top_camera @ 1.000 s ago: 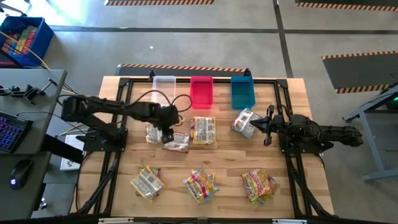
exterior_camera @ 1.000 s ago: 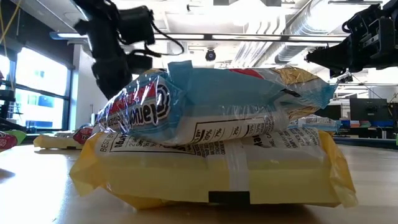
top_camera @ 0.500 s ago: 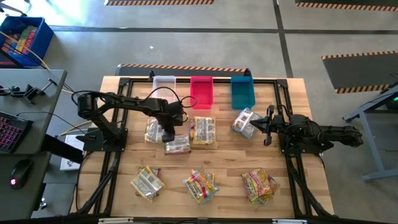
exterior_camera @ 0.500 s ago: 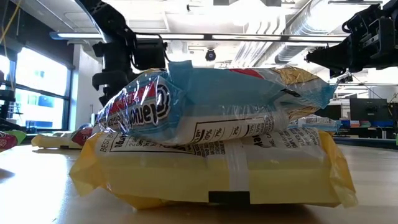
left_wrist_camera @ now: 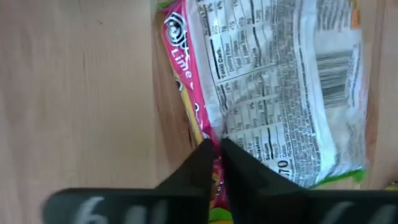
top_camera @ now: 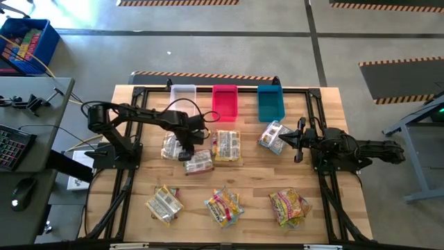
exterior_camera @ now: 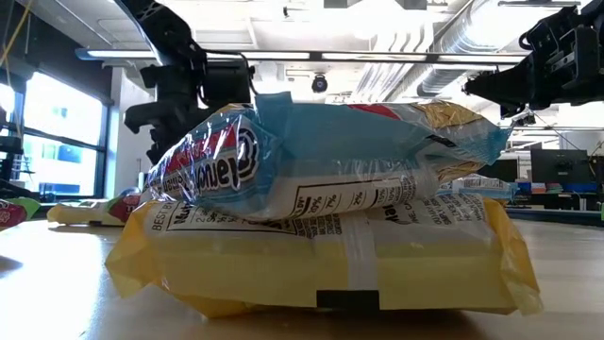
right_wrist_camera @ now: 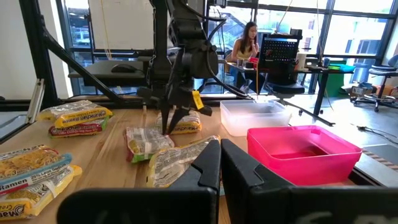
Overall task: Sort Maruchan noodles
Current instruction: Put the green noodle pack into the blue bin
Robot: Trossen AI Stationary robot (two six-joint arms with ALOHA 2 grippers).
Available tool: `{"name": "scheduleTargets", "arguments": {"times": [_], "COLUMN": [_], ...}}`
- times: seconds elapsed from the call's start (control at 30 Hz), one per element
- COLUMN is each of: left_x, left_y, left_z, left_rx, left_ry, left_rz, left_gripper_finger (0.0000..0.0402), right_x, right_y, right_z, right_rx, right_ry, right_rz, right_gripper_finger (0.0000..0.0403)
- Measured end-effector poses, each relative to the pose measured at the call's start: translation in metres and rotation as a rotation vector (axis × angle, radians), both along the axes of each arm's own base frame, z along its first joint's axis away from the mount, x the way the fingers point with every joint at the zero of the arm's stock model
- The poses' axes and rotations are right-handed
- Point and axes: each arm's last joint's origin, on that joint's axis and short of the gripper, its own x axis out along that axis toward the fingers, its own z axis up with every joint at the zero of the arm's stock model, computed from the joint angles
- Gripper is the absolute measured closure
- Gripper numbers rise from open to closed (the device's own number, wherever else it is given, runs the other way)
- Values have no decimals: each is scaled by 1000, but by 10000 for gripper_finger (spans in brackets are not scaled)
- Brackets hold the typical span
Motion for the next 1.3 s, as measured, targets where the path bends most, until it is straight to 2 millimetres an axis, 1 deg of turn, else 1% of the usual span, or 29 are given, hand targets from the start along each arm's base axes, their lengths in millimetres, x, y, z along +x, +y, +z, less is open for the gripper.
{"name": "scheduleTargets", "arguments": {"times": [0.03,0.17,0.53,0.77,1.03,1.17,1.3], "left_x": [0,2,13,18,30,31,24], "left_y": [0,0,3,4,-11,-22,-32], "left_z": [0,3,25,37,53,68,85], "left_rx": [2,8,11,112,205,222,223], "left_ry": [1,1,-12,17,-9,-56,-108], "left_rz": [-1,-8,-8,-13,-37,-31,-1], "left_gripper_finger": [395,397,401,401,401,401,401], "right_x": [0,0,0,0,0,0,0], "right_y": [0,0,0,0,0,0,0], "right_z": [0,0,0,0,0,0,0], "right_rx": [0,0,0,0,0,0,0], "right_ry": [0,0,0,0,0,0,-1], "right_rz": [0,0,0,0,0,0,-1], "right_gripper_finger": [402,402,402,402,402,402,402]}}
